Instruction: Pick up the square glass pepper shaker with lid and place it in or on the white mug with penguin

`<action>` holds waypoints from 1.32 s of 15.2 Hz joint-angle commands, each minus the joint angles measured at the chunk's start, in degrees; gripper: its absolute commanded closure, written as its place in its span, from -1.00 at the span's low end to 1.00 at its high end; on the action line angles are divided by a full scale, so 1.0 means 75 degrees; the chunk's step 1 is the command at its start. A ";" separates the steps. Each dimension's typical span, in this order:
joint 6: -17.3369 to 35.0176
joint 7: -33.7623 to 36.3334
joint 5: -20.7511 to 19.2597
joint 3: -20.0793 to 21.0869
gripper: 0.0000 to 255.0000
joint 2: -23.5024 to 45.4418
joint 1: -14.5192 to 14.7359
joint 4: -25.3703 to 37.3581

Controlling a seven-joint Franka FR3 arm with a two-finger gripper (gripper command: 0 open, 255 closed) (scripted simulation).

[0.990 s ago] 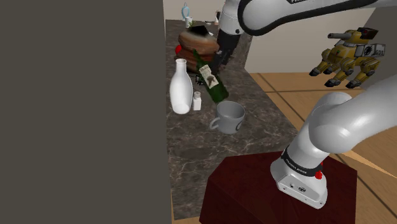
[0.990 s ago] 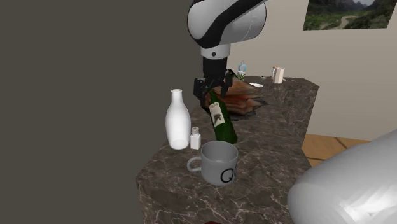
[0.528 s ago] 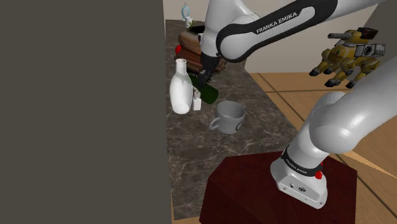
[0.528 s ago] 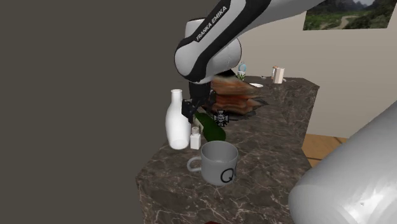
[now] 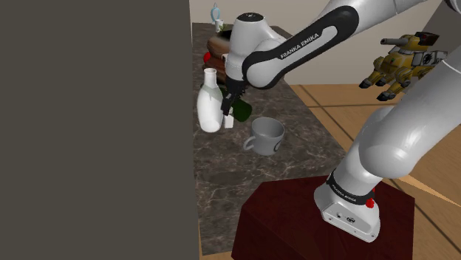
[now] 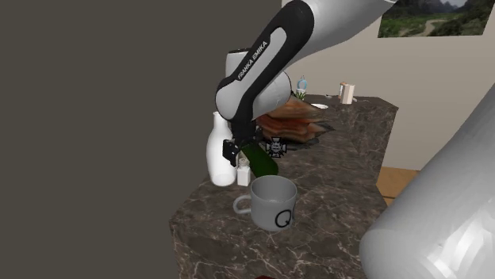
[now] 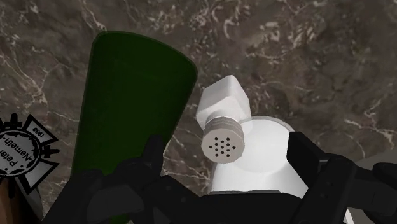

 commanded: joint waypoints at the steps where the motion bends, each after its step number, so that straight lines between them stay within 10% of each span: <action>1: 0.0242 0.0054 -0.0078 0.0000 -1.00 0.0193 -0.0034 -0.0046; 9: 0.0302 0.0068 -0.0099 -0.0001 -1.00 0.0245 -0.0043 -0.0056; 10: 0.0302 0.0068 -0.0099 -0.0001 1.00 0.0245 -0.0043 -0.0056; 20: 0.0193 0.0031 -0.0062 -0.0006 1.00 0.0173 -0.0032 -0.0016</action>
